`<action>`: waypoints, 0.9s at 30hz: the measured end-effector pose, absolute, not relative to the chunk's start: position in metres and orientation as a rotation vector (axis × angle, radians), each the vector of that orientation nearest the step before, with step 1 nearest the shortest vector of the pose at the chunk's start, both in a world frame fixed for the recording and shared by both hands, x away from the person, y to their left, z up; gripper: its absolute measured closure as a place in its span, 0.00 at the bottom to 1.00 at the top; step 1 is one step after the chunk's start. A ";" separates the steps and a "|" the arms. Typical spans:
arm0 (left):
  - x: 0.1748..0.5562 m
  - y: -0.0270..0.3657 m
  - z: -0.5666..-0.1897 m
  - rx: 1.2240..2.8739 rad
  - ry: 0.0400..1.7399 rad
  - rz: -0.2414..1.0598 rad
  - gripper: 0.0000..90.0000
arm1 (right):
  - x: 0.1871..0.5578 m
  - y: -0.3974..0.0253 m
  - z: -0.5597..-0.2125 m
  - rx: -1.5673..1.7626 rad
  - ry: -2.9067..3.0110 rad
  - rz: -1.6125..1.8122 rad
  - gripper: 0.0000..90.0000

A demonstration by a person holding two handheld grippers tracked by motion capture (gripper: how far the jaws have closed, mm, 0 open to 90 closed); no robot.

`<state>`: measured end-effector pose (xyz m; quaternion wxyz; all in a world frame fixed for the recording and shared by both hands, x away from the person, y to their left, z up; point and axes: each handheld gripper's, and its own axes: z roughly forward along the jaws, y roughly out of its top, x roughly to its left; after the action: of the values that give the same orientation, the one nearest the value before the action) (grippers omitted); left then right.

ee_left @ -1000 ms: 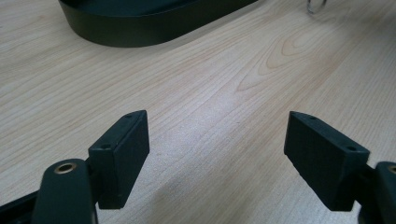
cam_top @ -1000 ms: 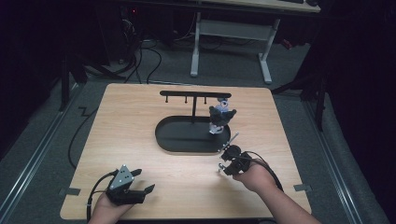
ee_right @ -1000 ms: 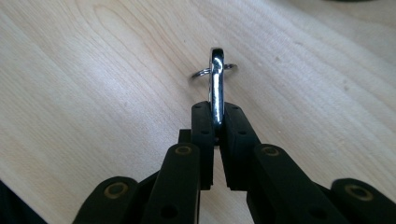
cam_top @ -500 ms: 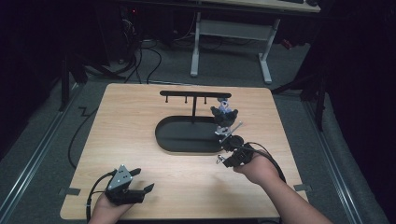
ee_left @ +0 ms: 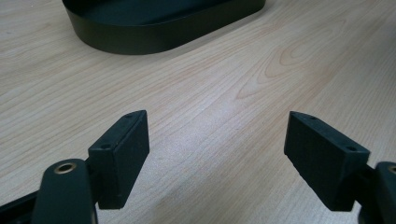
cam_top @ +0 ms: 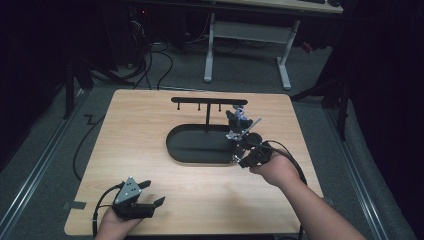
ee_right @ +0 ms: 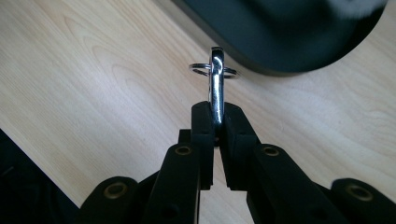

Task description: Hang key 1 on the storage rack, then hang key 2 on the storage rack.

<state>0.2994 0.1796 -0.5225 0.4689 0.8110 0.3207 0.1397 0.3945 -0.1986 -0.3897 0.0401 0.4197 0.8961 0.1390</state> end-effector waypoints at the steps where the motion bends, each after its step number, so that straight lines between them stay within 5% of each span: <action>1: 0.299 0.179 -0.523 1.990 0.786 0.343 0.25 | 0.397 -0.198 -0.387 1.279 2.744 0.426 0.95; 27: 0.297 0.181 -0.522 1.986 0.777 0.346 0.25 | 0.449 -0.175 -0.334 1.329 2.718 0.492 0.95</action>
<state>0.2972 0.1807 -0.5217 0.4711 0.8109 0.3172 0.1412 0.4489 -0.1746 -0.3343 0.0380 0.4331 0.8861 0.1605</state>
